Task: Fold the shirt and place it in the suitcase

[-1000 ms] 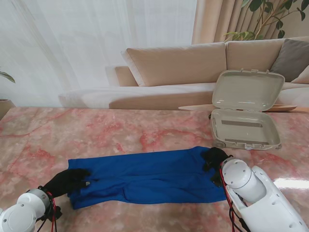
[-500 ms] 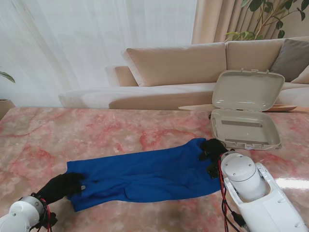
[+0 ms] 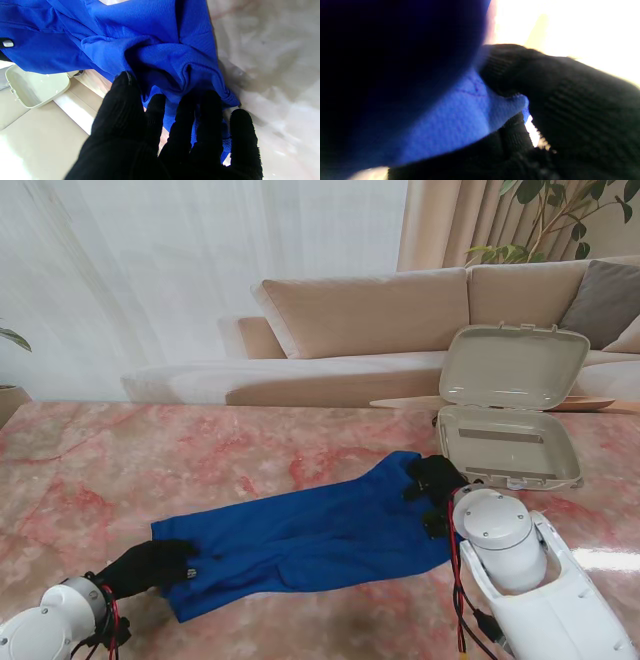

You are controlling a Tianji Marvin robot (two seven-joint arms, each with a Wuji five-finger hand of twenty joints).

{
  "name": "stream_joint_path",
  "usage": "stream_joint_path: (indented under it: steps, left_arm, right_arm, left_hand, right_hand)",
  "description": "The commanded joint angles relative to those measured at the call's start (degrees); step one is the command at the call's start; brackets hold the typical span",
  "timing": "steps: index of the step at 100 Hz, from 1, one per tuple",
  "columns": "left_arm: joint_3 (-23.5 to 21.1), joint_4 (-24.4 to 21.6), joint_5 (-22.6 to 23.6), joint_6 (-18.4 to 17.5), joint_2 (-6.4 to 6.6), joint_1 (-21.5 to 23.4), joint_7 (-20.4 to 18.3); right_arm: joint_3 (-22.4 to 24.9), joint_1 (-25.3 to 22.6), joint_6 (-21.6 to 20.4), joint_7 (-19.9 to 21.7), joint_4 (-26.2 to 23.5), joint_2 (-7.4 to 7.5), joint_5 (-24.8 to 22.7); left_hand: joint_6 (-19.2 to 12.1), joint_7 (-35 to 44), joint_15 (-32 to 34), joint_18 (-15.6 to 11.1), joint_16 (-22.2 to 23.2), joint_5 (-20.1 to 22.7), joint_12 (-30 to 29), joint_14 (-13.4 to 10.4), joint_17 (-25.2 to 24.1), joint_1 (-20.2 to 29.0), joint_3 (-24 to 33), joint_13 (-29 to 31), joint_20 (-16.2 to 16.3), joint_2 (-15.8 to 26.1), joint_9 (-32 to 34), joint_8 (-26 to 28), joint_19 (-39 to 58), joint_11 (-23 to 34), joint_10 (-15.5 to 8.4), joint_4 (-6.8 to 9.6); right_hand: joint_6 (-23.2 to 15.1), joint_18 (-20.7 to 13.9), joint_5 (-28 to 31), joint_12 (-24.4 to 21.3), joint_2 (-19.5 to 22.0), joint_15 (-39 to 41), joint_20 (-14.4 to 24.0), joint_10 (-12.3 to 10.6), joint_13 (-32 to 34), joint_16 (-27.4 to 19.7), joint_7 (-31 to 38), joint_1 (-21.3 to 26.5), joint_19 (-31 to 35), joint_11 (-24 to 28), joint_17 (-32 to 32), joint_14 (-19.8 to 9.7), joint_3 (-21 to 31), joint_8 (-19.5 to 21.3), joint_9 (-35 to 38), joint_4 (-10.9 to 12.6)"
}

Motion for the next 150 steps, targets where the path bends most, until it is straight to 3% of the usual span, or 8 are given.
stream_joint_path:
  steps: [1,74,150]
  left_arm:
    - [1.3,2.4,-0.1,0.4,-0.14,0.9,-1.3]
    - [7.8,7.2,-4.1,-2.2,0.43,-5.9,-3.2]
    - [12.4,10.5,-6.2,-3.5,0.72,-11.1,-4.4]
  right_arm:
    - [-0.2,0.5,0.5,0.4,-1.1,-0.48,0.7]
    - [-5.3,4.3,0.5,-2.9,-5.0,-1.90,4.7]
    - [-13.2,8.7,-2.9,-5.6,-1.8,-3.79,11.3]
  left_hand:
    - [0.6,0.8,-7.1,1.3,-6.4,0.3,0.4,3.7,0.4,1.1,-1.1,0.6,-2.4,1.2,0.5,0.0,-2.8,0.6,-0.4,1.50]
    - [0.8,0.7,-6.9,1.3,-6.3,0.2,0.4,3.9,0.2,1.6,-1.0,0.4,-2.3,1.3,0.3,-0.1,-2.7,0.7,-0.2,1.57]
    - [0.9,1.0,-6.8,1.1,-6.3,0.0,0.4,3.8,0.1,1.9,-1.0,0.2,-2.3,1.3,0.2,0.0,-2.7,1.0,-0.3,1.60]
  right_hand:
    - [1.9,-1.8,2.7,0.7,-0.3,2.5,-0.1,4.3,-1.2,1.1,3.0,3.1,4.7,4.7,2.8,-5.3,4.1,0.9,5.0,5.3]
    - [2.2,-1.6,2.5,0.3,0.2,2.4,-0.4,4.7,-1.2,1.1,2.9,3.2,4.8,4.8,2.8,-5.1,3.0,1.0,4.9,5.7]
    - [2.2,-0.8,2.1,0.6,1.2,1.8,-1.0,4.7,-1.2,1.1,2.7,3.2,4.0,4.8,2.6,-4.8,2.1,1.1,4.2,6.3]
